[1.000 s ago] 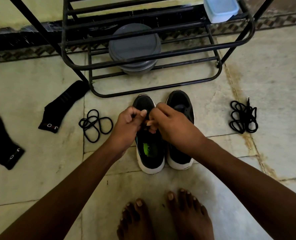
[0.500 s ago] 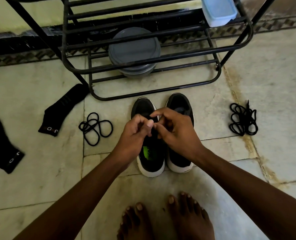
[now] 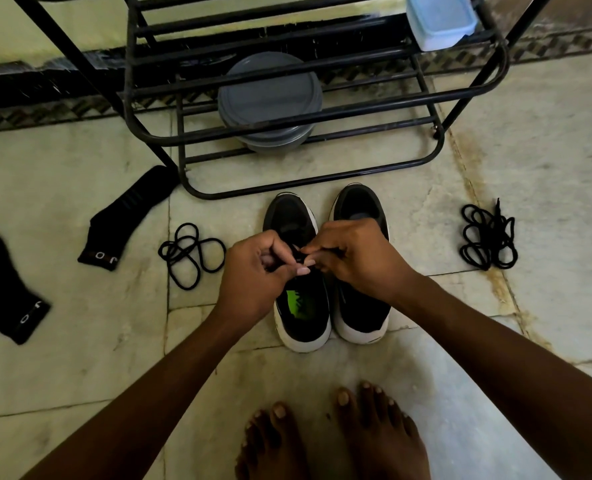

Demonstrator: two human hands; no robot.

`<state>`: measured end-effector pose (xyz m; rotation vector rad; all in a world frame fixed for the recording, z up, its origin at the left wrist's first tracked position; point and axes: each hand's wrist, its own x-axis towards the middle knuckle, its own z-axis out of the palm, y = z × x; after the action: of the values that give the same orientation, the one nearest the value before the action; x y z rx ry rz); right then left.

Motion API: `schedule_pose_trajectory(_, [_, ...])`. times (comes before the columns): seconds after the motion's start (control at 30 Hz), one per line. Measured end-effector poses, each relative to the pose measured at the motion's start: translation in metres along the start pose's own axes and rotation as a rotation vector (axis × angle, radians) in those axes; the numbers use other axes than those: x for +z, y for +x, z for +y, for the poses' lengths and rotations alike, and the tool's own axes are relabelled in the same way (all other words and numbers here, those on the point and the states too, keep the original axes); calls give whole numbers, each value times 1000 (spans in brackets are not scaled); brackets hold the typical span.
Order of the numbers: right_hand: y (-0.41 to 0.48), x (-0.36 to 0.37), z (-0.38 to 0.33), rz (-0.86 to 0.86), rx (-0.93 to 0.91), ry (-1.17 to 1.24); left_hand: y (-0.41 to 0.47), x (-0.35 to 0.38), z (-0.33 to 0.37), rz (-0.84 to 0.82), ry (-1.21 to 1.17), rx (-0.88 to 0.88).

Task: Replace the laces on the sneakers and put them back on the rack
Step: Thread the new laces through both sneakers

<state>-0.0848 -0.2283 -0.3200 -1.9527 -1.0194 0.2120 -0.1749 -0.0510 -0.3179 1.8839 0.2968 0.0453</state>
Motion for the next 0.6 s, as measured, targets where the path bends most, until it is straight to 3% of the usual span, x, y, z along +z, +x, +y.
schedule_pose_trajectory(0.2, [-1,13,9,9,-31,-269,0,1,7,-41,-68,-43])
schedule_pose_trajectory(0.43, [-7,27,3,137,15,-252,7,-2,8,11,-244,-257])
schedule_pose_trajectory(0.6, [-6,27,4,94,-22,-222,6,-5,6,23,-352,-356])
